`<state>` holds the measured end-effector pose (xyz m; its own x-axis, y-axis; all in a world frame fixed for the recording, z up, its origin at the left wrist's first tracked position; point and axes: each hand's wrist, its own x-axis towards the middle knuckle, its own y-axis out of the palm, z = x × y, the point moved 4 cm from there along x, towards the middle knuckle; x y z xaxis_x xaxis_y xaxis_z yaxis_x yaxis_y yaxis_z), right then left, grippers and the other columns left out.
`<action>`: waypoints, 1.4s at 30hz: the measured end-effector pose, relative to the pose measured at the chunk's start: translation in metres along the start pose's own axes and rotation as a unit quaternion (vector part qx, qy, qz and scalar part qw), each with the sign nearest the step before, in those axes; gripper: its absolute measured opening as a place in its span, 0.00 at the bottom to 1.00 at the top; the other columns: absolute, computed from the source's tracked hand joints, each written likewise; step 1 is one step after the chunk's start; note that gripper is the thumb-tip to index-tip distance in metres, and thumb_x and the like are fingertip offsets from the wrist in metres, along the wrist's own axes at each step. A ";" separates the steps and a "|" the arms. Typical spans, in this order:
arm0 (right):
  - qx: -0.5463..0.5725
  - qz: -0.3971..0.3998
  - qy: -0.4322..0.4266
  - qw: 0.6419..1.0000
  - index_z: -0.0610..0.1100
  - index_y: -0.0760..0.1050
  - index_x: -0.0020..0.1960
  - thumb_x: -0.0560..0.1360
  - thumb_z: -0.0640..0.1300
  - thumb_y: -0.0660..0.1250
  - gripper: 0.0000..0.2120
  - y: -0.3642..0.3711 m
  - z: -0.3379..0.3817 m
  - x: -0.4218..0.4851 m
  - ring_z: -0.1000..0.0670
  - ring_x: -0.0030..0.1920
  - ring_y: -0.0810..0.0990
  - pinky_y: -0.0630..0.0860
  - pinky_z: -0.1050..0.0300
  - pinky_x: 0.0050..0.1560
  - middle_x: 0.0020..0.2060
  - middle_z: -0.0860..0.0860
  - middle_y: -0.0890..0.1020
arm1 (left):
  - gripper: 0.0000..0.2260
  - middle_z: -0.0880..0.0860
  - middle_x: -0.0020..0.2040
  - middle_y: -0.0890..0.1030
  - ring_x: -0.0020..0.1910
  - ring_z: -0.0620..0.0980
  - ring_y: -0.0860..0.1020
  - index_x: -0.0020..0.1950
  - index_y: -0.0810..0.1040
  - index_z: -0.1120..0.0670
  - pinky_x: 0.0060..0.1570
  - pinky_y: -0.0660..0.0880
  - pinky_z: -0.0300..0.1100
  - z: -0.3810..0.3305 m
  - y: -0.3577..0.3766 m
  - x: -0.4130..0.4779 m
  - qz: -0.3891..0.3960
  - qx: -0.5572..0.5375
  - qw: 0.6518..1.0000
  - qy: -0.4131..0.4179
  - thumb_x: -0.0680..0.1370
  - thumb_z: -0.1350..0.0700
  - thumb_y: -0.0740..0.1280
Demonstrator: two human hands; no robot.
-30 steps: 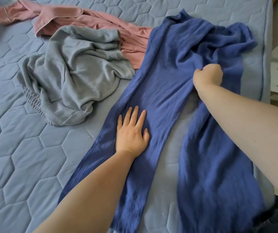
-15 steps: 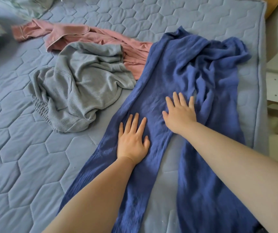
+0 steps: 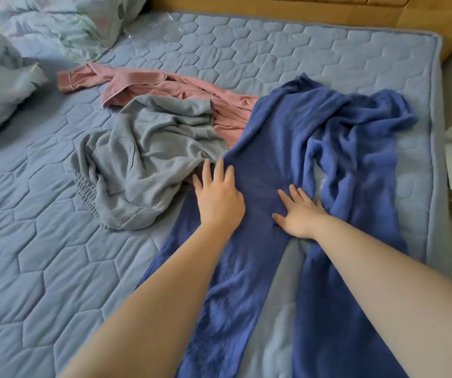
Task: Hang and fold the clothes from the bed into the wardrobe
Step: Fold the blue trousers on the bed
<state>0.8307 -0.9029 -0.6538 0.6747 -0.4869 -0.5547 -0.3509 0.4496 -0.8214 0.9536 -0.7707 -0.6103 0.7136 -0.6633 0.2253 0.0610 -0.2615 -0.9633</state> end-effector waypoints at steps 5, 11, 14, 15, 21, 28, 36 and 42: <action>0.018 0.003 -0.017 1.000 0.53 0.38 0.78 0.79 0.62 0.51 0.35 -0.001 -0.001 0.003 0.51 0.76 0.36 0.45 0.45 0.74 0.77 0.52 0.35 | 0.25 0.50 0.79 0.50 0.77 0.52 0.49 0.78 0.51 0.48 0.73 0.49 0.53 -0.012 0.053 0.020 0.177 0.063 0.956 0.224 0.82 0.46 0.51; 0.063 0.026 -0.054 0.996 0.51 0.40 0.78 0.80 0.60 0.53 0.34 -0.011 -0.003 0.000 0.51 0.77 0.38 0.46 0.47 0.76 0.77 0.51 0.38 | 0.27 0.56 0.77 0.54 0.76 0.54 0.53 0.78 0.49 0.57 0.73 0.47 0.54 -0.003 0.056 0.054 0.197 0.075 0.976 -0.050 0.81 0.50 0.50; 0.135 -0.174 -0.123 0.968 0.43 0.56 0.77 0.81 0.50 0.56 0.27 -0.029 -0.009 -0.020 0.48 0.77 0.50 0.52 0.48 0.75 0.77 0.47 0.52 | 0.27 0.56 0.78 0.51 0.77 0.56 0.48 0.78 0.50 0.56 0.72 0.47 0.58 -0.034 0.050 0.049 0.171 0.033 0.984 -0.040 0.80 0.53 0.52; 0.134 -0.285 -0.120 0.941 0.41 0.62 0.74 0.80 0.45 0.58 0.23 -0.034 -0.018 -0.030 0.47 0.76 0.55 0.54 0.46 0.74 0.76 0.45 0.58 | 0.27 0.55 0.78 0.51 0.77 0.56 0.47 0.78 0.51 0.55 0.72 0.48 0.58 -0.047 0.048 0.043 0.152 0.011 0.988 0.000 0.80 0.53 0.53; 0.032 -0.199 0.061 0.977 0.46 0.47 0.78 0.82 0.52 0.49 0.27 0.034 -0.092 -0.065 0.49 0.77 0.47 0.47 0.44 0.75 0.78 0.47 0.48 | 0.25 0.51 0.79 0.48 0.77 0.53 0.45 0.78 0.49 0.52 0.73 0.46 0.55 -0.105 0.060 -0.032 0.206 0.013 0.954 0.218 0.82 0.48 0.48; 0.123 -0.295 0.019 0.947 0.40 0.62 0.74 0.80 0.44 0.58 0.23 0.067 -0.097 -0.129 0.45 0.76 0.57 0.50 0.47 0.74 0.76 0.44 0.60 | 0.11 0.51 0.51 0.80 0.52 0.53 0.75 0.53 0.81 0.56 0.49 0.73 0.46 -0.126 0.026 -0.057 0.159 -0.280 0.945 0.056 0.78 0.57 0.60; 0.350 -0.286 0.178 0.874 0.38 0.67 0.67 0.75 0.42 0.68 0.23 0.075 -0.141 -0.171 0.43 0.51 0.77 0.70 0.53 0.46 0.47 0.46 0.79 | 0.12 0.53 0.32 0.70 0.30 0.50 0.68 0.34 0.70 0.56 0.29 0.66 0.40 -0.157 0.030 -0.083 0.384 -0.412 0.794 -0.229 0.77 0.57 0.63; 0.446 -0.287 0.273 0.803 0.42 0.65 0.30 0.75 0.37 0.65 0.17 0.076 -0.174 -0.184 0.42 0.39 0.73 0.62 0.54 0.37 0.33 0.41 0.73 | 0.07 0.54 0.35 0.74 0.33 0.51 0.72 0.41 0.73 0.55 0.32 0.71 0.41 -0.124 0.033 -0.105 0.305 -0.658 0.541 -0.425 0.77 0.63 0.61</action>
<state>0.5673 -0.9097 -0.6370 0.0891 -0.9517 -0.2939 0.6847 0.2728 -0.6758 0.7939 -0.7970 -0.6477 0.4183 -0.4911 -0.7641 -0.5178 -0.8201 0.2437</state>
